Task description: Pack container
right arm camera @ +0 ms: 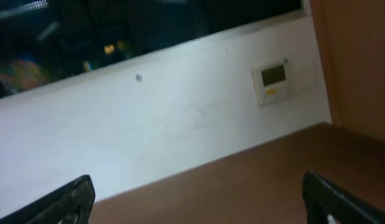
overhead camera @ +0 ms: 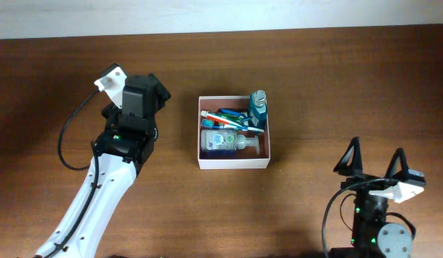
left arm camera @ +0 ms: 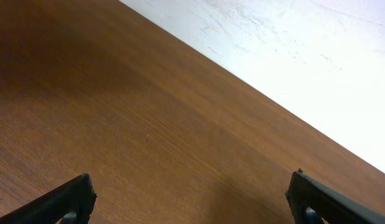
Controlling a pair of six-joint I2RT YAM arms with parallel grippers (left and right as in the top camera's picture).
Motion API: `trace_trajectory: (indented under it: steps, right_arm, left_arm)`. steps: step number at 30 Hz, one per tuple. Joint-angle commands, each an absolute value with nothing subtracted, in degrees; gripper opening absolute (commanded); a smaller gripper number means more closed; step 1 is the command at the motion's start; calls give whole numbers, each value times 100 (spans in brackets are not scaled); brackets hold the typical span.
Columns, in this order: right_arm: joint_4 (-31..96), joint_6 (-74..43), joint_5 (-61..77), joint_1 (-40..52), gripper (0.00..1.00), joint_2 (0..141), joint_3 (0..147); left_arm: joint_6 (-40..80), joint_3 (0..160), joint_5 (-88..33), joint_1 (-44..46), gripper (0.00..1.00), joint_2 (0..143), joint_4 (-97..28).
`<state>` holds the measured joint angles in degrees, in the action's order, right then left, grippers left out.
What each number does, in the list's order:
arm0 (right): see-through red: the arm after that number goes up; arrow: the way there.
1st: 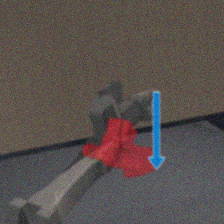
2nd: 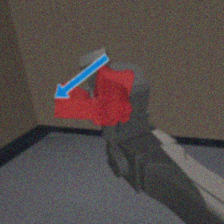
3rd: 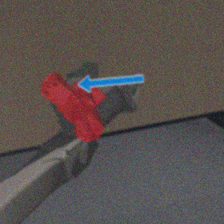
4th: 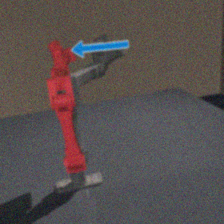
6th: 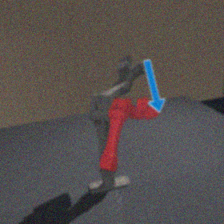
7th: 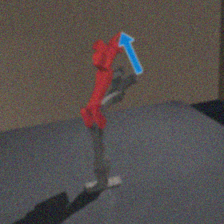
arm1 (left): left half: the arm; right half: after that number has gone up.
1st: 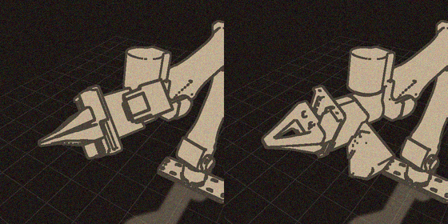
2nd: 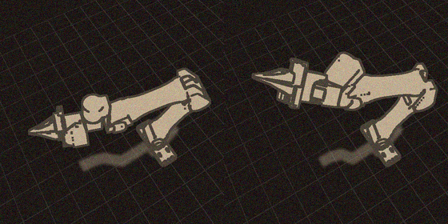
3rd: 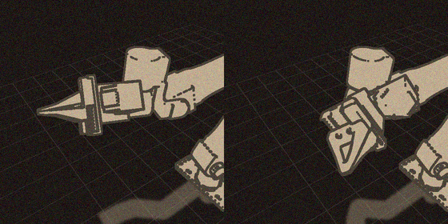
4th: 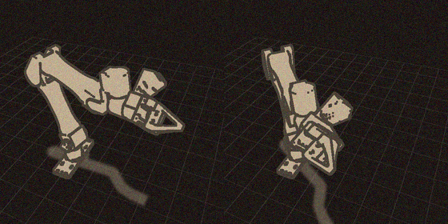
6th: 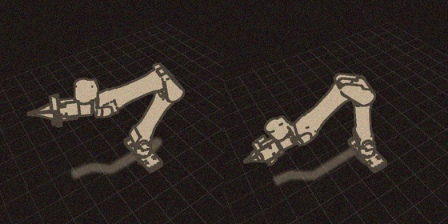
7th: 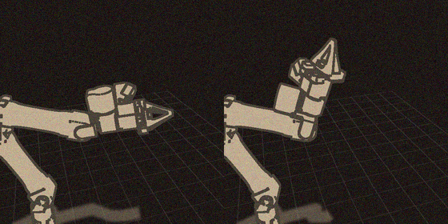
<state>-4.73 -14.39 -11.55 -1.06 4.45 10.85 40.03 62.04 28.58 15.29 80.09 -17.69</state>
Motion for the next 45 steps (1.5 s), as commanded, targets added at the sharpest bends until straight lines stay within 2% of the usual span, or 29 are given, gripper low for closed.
trace_trajectory:
  steps: [1, 6, 16, 21, 28, 45]
  right_arm:
    - [-746, -1374, -1048, -75, 99, 207, 733]
    - [-882, -1315, -1046, -78, 99, 93, 412]
    - [-827, -71, -495, -75, 99, 19, 47]
    - [-202, 279, -484, -75, 99, 19, 32]
    - [244, 274, -489, -75, 99, 19, 32]
    - [423, 257, -469, -75, 99, 30, 32]
  left_arm:
    - [3892, 6257, 2941, 1522, 99, 7937, -1772]
    - [3894, 6257, 2939, 1522, 99, 7937, -1772]
    - [3894, 6257, 2939, 1522, 99, 7937, -1772]
    - [3894, 6257, 2939, 1522, 99, 7937, -1772]
    - [3894, 6257, 2941, 1522, 99, 7937, -1772]
    - [3894, 6257, 2941, 1522, 99, 7937, -1772]
